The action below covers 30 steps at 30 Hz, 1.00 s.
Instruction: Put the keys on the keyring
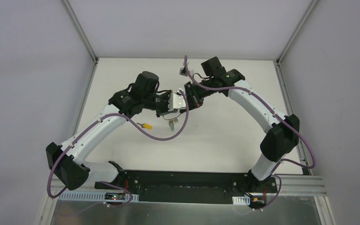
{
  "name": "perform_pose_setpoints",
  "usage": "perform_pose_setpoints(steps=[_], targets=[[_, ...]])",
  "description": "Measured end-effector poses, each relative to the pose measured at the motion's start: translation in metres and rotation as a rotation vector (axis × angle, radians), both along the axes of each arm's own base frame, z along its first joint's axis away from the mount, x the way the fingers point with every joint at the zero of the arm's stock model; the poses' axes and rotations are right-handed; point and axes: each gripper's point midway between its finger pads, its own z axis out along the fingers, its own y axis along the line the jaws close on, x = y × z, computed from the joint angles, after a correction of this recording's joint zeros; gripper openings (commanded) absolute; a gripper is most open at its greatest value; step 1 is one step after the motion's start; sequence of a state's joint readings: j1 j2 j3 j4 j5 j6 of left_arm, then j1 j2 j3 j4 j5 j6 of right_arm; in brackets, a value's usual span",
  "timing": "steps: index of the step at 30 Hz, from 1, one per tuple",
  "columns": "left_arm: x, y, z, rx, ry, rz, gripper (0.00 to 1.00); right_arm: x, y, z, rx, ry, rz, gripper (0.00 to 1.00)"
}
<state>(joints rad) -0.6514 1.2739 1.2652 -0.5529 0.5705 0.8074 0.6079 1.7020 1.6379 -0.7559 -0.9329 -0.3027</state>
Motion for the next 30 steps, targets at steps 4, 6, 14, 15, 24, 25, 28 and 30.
perform_pose_setpoints(steps=[4,6,14,15,24,25,28,30], targets=[[0.000,0.001,-0.001,0.016,-0.012,-0.007,0.10,-0.002,0.000,0.000,0.000,0.013,0.001,0.00],[0.000,0.002,-0.002,0.023,-0.014,-0.009,0.06,-0.001,0.000,0.000,0.001,0.014,-0.001,0.00],[0.000,0.002,-0.004,0.039,-0.026,-0.016,0.00,0.001,-0.001,0.002,0.007,0.021,-0.006,0.10],[-0.001,0.002,-0.004,0.039,-0.025,-0.016,0.00,0.000,-0.001,0.002,0.008,0.024,-0.007,0.16],[-0.011,0.007,-0.012,0.035,0.105,0.061,0.00,0.016,-0.009,0.007,0.039,0.025,-0.051,0.40],[-0.011,0.007,-0.012,0.031,0.122,0.077,0.00,0.018,-0.011,0.008,0.042,0.024,-0.058,0.41],[-0.010,0.008,-0.013,0.017,0.177,0.147,0.00,0.023,-0.015,0.012,0.055,0.015,-0.078,0.45],[-0.010,0.009,-0.013,0.009,0.208,0.189,0.00,0.026,-0.017,0.016,0.065,0.006,-0.086,0.47]])
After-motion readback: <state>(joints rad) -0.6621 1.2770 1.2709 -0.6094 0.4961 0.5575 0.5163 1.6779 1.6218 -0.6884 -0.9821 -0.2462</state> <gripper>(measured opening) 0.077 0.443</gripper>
